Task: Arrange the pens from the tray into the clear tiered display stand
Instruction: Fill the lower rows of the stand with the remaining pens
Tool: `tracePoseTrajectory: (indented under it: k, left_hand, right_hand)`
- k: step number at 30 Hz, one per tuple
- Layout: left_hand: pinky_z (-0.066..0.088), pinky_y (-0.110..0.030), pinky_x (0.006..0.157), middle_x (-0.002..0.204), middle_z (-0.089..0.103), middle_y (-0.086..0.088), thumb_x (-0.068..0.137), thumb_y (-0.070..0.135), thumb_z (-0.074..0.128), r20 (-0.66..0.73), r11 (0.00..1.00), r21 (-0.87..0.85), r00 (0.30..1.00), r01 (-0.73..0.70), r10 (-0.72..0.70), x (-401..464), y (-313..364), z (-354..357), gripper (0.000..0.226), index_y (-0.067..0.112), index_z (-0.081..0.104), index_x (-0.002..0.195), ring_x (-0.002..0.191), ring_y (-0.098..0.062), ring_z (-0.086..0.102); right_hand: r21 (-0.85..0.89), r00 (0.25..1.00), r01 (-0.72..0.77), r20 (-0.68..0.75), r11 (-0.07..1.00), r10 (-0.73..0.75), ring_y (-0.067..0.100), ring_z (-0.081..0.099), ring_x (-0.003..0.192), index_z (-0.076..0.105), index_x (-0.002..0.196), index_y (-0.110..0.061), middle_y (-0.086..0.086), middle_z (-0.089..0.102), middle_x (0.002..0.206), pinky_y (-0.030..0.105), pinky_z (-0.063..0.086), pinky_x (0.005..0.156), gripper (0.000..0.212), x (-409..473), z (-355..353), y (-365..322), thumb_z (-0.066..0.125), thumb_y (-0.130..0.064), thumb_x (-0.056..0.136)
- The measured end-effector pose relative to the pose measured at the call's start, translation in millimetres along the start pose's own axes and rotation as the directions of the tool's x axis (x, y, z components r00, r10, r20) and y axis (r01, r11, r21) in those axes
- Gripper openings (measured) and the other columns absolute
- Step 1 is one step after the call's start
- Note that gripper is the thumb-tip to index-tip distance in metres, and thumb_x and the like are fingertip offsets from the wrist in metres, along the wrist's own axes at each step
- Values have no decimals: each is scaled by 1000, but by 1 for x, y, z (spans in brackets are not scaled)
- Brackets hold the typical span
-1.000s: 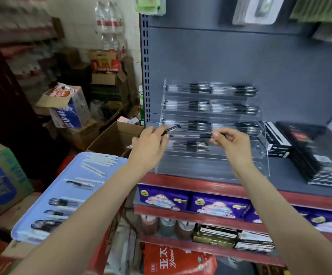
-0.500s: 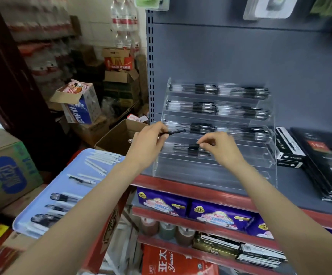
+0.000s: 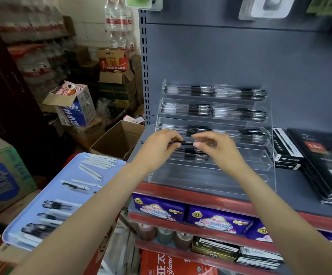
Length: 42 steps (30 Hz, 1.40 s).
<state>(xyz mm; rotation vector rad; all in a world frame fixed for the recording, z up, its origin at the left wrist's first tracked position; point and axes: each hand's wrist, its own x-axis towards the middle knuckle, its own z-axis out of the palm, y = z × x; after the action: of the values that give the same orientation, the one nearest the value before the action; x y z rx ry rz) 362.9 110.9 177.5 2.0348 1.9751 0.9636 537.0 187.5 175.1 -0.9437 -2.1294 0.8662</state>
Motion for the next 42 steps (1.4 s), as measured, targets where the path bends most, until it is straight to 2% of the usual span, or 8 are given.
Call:
tracePoseTrajectory:
  k: [3,5,8,13,22,30,36,42]
  left_hand:
    - [44,-34,94,109,61,-2,91,18,57,-43,999,28,999,-18,19,3,3,3,19,15,62,110,106,-18,54]
    - [40,-36,97,117,55,-3,90,17,59,-209,995,101,978,17,4,0,-3,2,26,16,58,116,114,-20,47]
    - [38,-34,102,128,46,-8,90,14,59,-396,983,1,903,184,-168,-6,-17,-5,41,12,48,129,120,-22,42]
    - [41,-22,88,116,66,-11,92,16,57,-167,913,-164,901,374,-400,-12,-29,-7,32,7,59,123,109,-23,60]
    - [43,-22,87,110,68,-11,91,16,59,-209,895,-200,875,399,-437,-14,-31,-4,27,6,65,115,103,-20,62]
    - [43,-18,82,104,69,-3,89,16,61,-216,899,-212,879,383,-426,-25,-36,-5,22,12,66,110,88,-8,58]
    - [43,-18,80,101,66,3,92,15,56,-209,928,-153,906,340,-367,-65,-58,-31,22,13,63,112,89,-7,57]
    - [45,-21,75,98,69,2,94,22,54,-179,885,-192,871,424,-456,-135,-127,-65,20,18,65,110,91,-10,61]
  right_hand:
    - [22,999,7,-37,1000,-6,-1,63,74,70,87,-26,-15,67,79,12,49,69,13,-1,0,1,65,-14,86]
    - [26,994,-17,-108,1000,19,-7,61,67,71,88,-22,-14,66,76,5,45,68,13,-2,-5,8,64,-11,86]
    - [-56,984,-72,-166,996,62,-7,59,65,73,93,-12,-7,67,81,-2,39,65,11,-5,-9,19,64,-10,87]
    - [-232,989,-62,-144,971,29,6,56,75,73,97,-11,-3,67,88,3,37,66,13,0,2,20,65,-12,87]
    - [-501,998,-44,-66,865,12,22,53,106,71,104,-13,6,62,105,38,47,89,20,12,15,20,59,-8,89]
    - [-434,1000,-3,-12,901,-3,20,49,112,66,114,-14,3,59,113,31,42,92,24,8,28,3,56,-18,92]
    - [-213,997,78,14,974,-77,14,56,94,68,106,-16,-2,60,98,26,43,87,20,-4,77,-49,55,-13,91]
    - [-132,979,112,184,985,-87,11,56,82,68,108,-16,0,62,97,17,42,77,23,-22,170,-98,53,-10,92]
